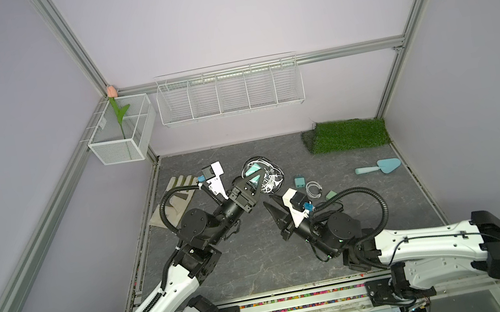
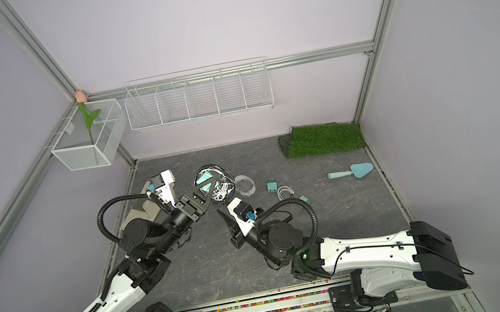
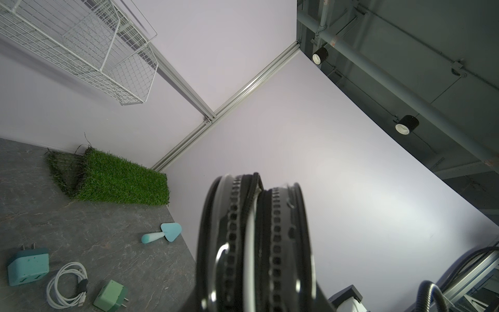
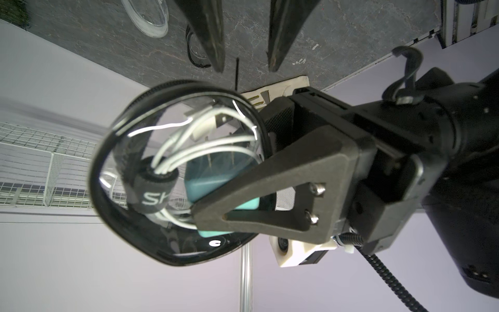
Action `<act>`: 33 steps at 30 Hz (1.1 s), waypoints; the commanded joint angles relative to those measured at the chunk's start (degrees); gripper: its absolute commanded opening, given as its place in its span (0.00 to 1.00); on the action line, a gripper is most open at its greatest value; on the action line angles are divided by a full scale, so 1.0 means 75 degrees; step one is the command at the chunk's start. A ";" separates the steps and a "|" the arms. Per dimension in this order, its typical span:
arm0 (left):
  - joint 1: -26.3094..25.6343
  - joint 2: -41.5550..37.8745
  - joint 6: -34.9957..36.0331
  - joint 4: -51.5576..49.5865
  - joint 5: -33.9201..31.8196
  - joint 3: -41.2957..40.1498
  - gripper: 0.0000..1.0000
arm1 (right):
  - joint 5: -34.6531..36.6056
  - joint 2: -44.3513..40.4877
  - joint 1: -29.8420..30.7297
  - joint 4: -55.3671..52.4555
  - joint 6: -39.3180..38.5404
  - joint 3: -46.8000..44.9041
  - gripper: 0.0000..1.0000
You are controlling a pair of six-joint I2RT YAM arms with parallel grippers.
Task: Pack away charging kits
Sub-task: Zip the zipper on the storage bag.
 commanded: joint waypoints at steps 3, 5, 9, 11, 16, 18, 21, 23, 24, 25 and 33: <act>-0.0041 -0.0123 -0.0048 0.0294 -0.0100 0.0004 0.00 | 0.0252 0.0053 -0.0048 0.0312 0.0042 0.0263 0.26; -0.0043 -0.0124 -0.0055 0.0284 -0.0096 -0.0008 0.00 | 0.0366 0.0114 -0.0071 0.0204 0.0042 0.0365 0.25; -0.0046 -0.0174 -0.0043 0.0224 -0.0174 -0.0054 0.00 | 0.0338 0.0210 -0.0065 0.0185 0.0054 0.0462 0.26; -0.0046 -0.0175 -0.0032 0.0224 -0.0208 -0.0065 0.00 | 0.0216 0.0220 -0.0071 0.0195 0.0077 0.0473 0.26; -0.0042 -0.0123 -0.0054 0.0224 -0.0225 -0.0077 0.00 | 0.0248 0.0252 -0.0071 0.0133 0.0100 0.0587 0.19; -0.0035 -0.0116 -0.0044 0.0212 -0.0233 -0.0088 0.00 | 0.0232 0.0238 -0.0071 0.0118 0.0102 0.0604 0.18; -0.0046 -0.0103 0.0012 0.0165 -0.0325 -0.0130 0.00 | 0.0225 0.0224 -0.0065 0.0103 0.0146 0.0613 0.14; -0.0040 -0.0100 0.0047 0.0154 -0.0401 -0.0166 0.00 | 0.0213 0.0223 -0.0071 0.0083 0.0179 0.0607 0.10; -0.0038 -0.0100 0.0059 0.0153 -0.0422 -0.0172 0.00 | 0.0213 0.0223 -0.0068 0.0069 0.0194 0.0612 0.09; -0.0046 -0.0098 0.0082 0.0142 -0.0428 -0.0172 0.00 | 0.0224 0.0215 -0.0071 0.0057 0.0187 0.0603 0.07; -0.0040 -0.0342 0.0430 -0.0406 -0.0726 -0.0201 0.00 | 0.0619 -0.0082 -0.0140 0.0013 0.0165 0.0167 0.06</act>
